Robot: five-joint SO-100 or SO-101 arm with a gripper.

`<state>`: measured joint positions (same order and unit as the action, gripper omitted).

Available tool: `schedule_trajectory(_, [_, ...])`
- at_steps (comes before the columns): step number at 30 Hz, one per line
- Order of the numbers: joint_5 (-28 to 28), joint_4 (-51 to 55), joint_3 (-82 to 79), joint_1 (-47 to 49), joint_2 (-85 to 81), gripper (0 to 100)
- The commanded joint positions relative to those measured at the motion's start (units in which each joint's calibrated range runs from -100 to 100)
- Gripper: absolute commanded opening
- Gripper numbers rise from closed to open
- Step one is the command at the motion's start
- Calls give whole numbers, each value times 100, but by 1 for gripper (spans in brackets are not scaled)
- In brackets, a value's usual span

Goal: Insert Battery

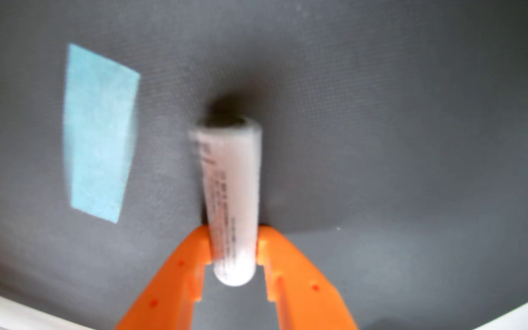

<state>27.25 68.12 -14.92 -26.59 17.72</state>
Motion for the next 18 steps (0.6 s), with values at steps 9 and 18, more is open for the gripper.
schedule_trajectory(9, [-63,30,2,-80,-117,2])
schedule_trajectory(18, [-532,13,-746,50,-1626,2])
